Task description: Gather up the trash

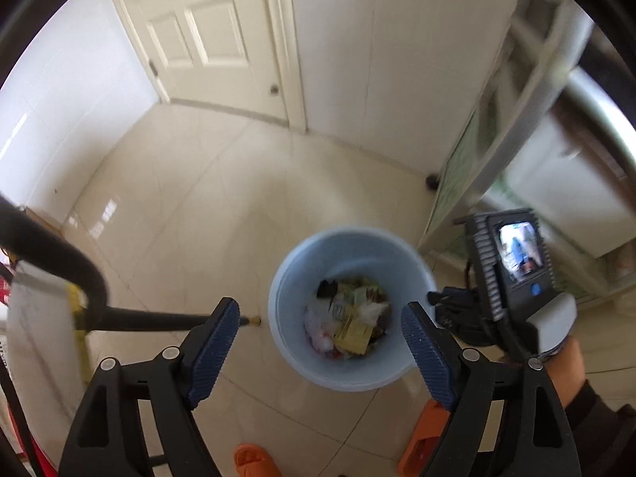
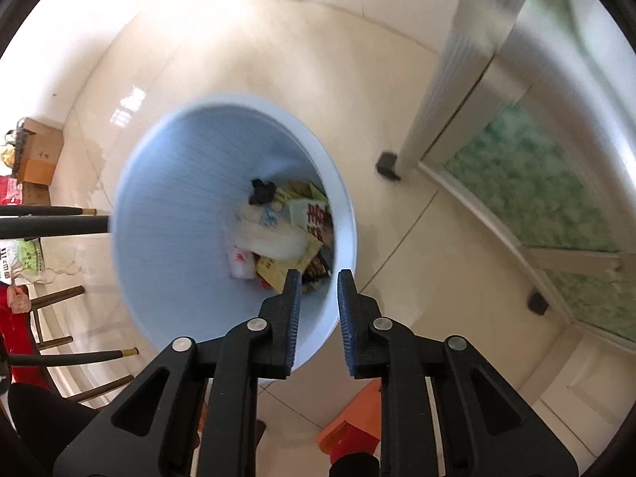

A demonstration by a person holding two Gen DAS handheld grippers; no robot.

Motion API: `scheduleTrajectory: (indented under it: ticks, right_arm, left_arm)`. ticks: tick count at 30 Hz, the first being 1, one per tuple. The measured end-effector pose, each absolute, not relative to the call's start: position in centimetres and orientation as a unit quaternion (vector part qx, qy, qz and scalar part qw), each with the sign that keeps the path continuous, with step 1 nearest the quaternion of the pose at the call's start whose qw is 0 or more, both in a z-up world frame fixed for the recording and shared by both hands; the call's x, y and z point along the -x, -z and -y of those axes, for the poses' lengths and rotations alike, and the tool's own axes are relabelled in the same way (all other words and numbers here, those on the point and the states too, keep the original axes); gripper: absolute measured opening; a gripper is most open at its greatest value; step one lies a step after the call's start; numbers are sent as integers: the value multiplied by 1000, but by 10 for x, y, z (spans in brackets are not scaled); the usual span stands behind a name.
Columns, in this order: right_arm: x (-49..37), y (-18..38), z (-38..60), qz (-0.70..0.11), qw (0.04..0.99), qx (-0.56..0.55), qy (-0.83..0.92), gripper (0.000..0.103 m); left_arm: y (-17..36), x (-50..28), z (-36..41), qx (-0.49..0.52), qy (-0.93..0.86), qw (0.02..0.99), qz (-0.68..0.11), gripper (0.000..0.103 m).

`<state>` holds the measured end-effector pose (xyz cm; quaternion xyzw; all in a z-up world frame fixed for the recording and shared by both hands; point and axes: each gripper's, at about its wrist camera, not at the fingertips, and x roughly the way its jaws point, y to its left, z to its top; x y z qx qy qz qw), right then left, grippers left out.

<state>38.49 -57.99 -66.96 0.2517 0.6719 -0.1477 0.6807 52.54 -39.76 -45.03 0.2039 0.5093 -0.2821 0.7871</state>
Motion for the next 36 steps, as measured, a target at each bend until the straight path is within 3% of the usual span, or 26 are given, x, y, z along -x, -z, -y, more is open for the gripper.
scheduleTrajectory:
  ticks: [3,7,9,12,15,16,18,23,24,26,36]
  right_arm:
    - [-386,621,568,-641,721,-218,146,34]
    - [-376,545,555,-583,775,-199,141,39]
    - [-367,495,541,-549,808,-168,136,46]
    - [-352,424,519,-498,848,-127,128,55]
    - [-335,354,498,-443,881,-102,127,58]
    - [-331,333,491,-426,891,-96,128,62]
    - [-320,283,474,-383,911,-83,126,80]
    - [-299,178,418,-290,950,-54,99,87]
    - [-294,158,404,-273,956,-49,93,97]
    - [-285,125,379,-247,965,-48,76,103]
    - [-231,24,225,-141,990,3,-4,103]
  left_arm:
    - [408,-503,384,-189,295,809,-472,86]
    - [349,-466,357,-165,312,838,-415,88]
    - [310,-441,335,-143,324,856,-376,98]
    - [267,-408,306,-128,328,879,-321,102]
    - [222,-373,265,-121,322,901,-264,102]
    - [211,-363,252,-115,318,907,-250,102]
    - [193,-337,227,-108,308,918,-225,102]
    - [159,-272,160,-92,276,941,-175,102]
    - [156,-261,149,-85,272,944,-166,102]
    - [138,-235,114,-69,252,954,-144,102]
    - [92,-100,7,-44,127,989,-66,102]
